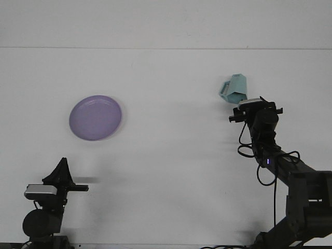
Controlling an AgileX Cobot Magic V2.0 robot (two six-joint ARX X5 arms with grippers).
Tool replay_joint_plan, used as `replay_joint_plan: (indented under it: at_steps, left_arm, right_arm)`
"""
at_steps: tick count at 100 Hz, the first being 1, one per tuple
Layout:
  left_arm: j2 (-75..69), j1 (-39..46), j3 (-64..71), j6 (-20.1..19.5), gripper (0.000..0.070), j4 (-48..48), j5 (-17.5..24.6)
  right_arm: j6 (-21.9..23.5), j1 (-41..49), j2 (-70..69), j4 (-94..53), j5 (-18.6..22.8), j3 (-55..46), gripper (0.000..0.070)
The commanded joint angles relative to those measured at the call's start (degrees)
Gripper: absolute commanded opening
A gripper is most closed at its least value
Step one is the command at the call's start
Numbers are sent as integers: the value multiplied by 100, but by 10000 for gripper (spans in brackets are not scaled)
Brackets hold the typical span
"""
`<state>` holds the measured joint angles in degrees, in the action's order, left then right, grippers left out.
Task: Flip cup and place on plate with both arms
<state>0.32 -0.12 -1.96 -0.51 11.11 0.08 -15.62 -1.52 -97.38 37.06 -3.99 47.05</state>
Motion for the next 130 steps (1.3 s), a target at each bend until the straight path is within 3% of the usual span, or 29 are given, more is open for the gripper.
replay_joint_plan:
  at_steps: [1, 77, 82, 104, 130]
  left_arm:
    - [-7, 11, 105, 13, 15, 55, -11]
    - [-7, 11, 105, 11, 15, 55, -11]
    - [-7, 11, 105, 11, 15, 52, -11]
    - [-7, 11, 105, 13, 15, 52, -11]
    - [-7, 11, 105, 13, 15, 55, -11]
  right_arm:
    - [-125, -35, -293, 90, 114, 197, 456]
    - [-378, -234, -2127, 37, 428, 1993, 453]
    - [-424, -236, -2190, 55, 428, 2041, 410]
    - [-531, -313, -2232, 17, 715, 2055, 6]
    - [-518, -310, -2223, 59, 708, 2057, 0]
